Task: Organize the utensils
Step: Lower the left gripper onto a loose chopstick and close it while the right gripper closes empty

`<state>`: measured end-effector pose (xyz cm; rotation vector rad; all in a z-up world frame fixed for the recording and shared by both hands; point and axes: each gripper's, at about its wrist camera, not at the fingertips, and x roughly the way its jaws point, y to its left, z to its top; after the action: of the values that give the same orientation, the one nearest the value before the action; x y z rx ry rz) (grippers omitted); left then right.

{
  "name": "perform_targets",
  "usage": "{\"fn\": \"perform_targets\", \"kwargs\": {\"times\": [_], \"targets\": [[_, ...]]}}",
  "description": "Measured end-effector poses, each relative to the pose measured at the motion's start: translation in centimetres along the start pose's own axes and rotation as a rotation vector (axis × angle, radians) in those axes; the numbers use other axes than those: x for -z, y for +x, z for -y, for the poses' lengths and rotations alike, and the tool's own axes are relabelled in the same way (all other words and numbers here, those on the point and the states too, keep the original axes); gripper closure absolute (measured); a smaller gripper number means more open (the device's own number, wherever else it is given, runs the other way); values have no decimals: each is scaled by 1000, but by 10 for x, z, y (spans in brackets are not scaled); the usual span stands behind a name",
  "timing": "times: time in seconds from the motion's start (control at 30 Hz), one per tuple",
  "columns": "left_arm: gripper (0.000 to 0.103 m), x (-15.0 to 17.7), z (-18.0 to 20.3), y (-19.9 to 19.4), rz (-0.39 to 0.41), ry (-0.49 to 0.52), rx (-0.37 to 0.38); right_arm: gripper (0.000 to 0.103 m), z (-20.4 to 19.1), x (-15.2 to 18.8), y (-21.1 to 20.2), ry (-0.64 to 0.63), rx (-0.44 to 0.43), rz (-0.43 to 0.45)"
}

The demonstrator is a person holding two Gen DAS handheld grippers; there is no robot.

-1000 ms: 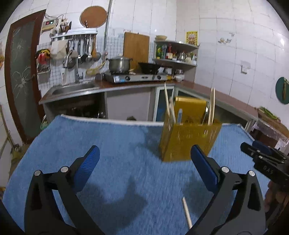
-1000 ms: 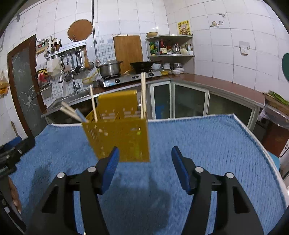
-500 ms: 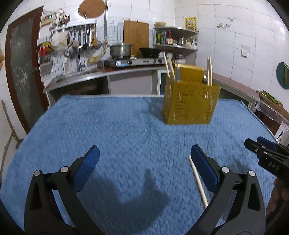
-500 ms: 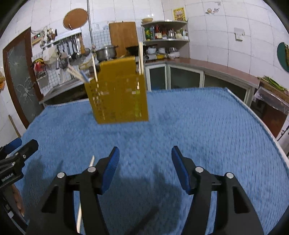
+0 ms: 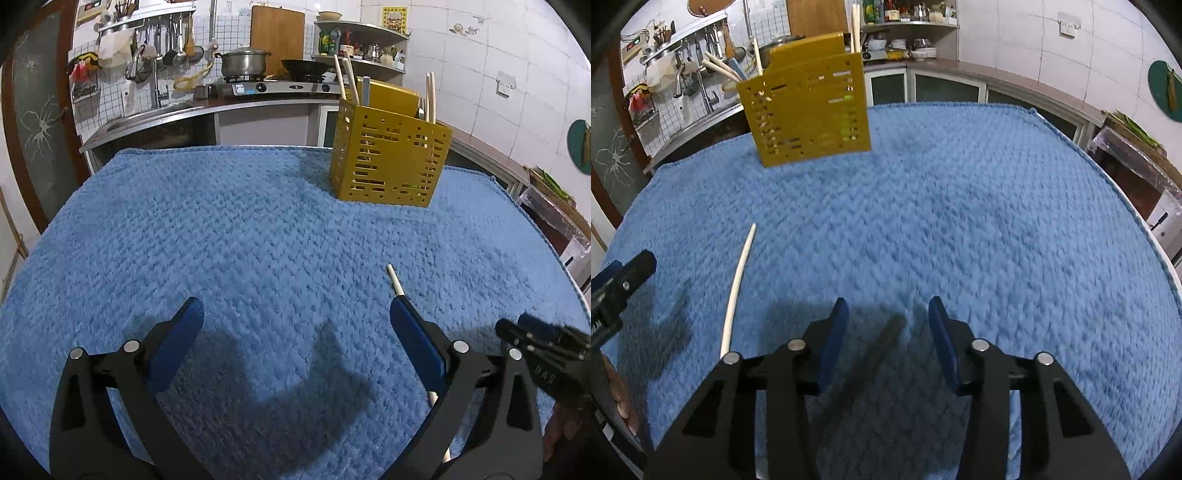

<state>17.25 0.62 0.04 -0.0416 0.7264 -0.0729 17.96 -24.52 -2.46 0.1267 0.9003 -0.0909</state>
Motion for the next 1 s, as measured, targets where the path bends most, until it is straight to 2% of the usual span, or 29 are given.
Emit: {"fn": "perform_targets", "kwargs": {"times": [0.07, 0.17, 0.33, 0.53, 0.7, 0.9, 0.97, 1.0], "targets": [[5, 0, 0, 0, -7, -7, 3, 74, 0, 3, 0, 0, 10, -12], [5, 2, -1, 2, -18, -13, 5, 84, -2, 4, 4, 3, 12, -39], [6, 2, 0, 5, -35, -17, 6, 87, -5, 7, 10, 11, 20, -54], [6, -1, 7, 10, -67, -26, 25, 93, 0, -6, 19, 19, -7, -62], [7, -5, 20, 18, -102, -16, 34, 93, 12, -21, 28, 18, -14, -63], [30, -8, 39, 40, -200, -32, 70, 93, 29, -33, 37, 16, -29, -63], [43, -9, 46, 46, -220, -33, 83, 93, 34, -35, 39, 11, -27, -62], [45, -9, 50, 48, -228, -30, 86, 93, 36, -36, 39, 8, -25, -60]]}}
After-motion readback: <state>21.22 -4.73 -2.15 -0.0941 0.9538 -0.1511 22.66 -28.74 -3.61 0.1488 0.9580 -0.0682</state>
